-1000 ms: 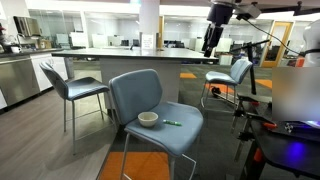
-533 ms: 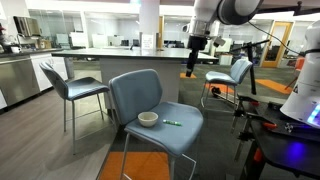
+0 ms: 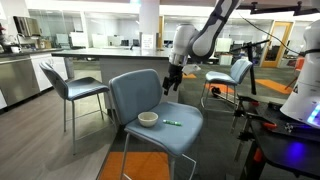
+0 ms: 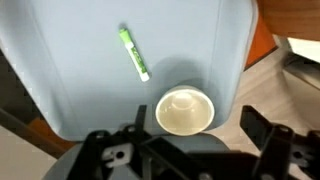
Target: Move the bowl to the right
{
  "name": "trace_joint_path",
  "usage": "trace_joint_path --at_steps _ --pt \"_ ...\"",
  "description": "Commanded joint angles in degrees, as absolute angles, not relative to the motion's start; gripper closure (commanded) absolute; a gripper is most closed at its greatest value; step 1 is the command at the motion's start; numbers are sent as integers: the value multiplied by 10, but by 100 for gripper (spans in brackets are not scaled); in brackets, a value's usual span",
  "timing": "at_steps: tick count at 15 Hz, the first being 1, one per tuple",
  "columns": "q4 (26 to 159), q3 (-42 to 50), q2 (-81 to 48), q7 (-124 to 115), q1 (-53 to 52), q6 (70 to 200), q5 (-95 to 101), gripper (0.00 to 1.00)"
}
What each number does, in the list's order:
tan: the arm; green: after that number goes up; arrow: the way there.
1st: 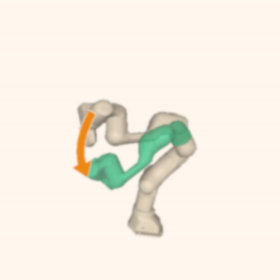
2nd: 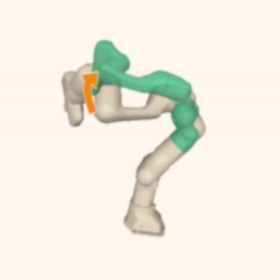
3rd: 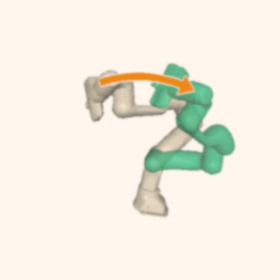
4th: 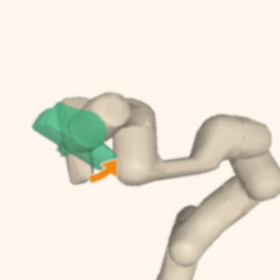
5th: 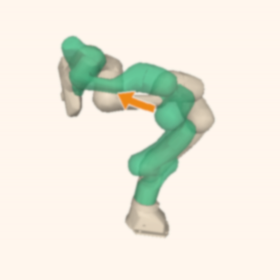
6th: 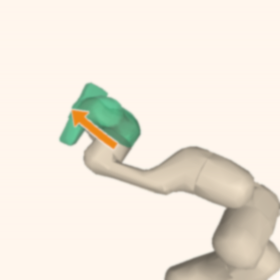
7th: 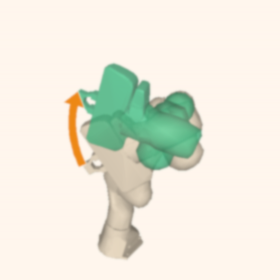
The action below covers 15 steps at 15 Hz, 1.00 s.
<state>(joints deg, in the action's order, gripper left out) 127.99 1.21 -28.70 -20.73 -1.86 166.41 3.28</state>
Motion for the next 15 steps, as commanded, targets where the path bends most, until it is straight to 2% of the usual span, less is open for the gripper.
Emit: trace_joint_path --at_steps 1,6,15 --pt "1199 13 -377 -204 -26 1663 -33 0" --pt "1087 0 -492 -200 -11 1649 -97 0" --pt "944 -9 -618 -211 25 1595 -171 0"
